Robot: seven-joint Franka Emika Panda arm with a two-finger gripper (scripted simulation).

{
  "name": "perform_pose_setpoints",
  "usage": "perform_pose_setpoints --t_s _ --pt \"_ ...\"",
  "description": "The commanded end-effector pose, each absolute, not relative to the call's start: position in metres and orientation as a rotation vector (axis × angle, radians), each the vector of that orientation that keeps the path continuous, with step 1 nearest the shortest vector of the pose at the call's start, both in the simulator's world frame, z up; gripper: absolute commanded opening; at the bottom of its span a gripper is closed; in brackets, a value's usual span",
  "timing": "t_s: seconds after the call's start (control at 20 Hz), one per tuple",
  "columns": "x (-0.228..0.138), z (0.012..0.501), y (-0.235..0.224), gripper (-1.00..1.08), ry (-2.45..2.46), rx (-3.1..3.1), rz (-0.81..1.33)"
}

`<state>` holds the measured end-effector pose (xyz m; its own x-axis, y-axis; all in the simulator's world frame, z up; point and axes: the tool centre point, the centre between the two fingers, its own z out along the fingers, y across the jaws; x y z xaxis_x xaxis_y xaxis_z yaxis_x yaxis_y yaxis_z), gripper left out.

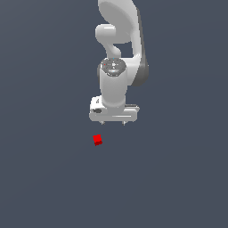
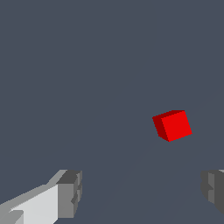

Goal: Pick up the red cube and move it to a goal position.

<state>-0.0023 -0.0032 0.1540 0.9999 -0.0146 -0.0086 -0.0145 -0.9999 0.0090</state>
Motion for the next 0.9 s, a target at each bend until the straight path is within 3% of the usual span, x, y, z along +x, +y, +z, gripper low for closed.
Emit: perform_pose_setpoints --t_s 0.0,0.85 --pt "-0.002 0.154 -0.003 1.0 -0.023 3.133 -0.014" --pt "0.001 0.096 -0.042 1.0 0.199 3.131 -0.007"
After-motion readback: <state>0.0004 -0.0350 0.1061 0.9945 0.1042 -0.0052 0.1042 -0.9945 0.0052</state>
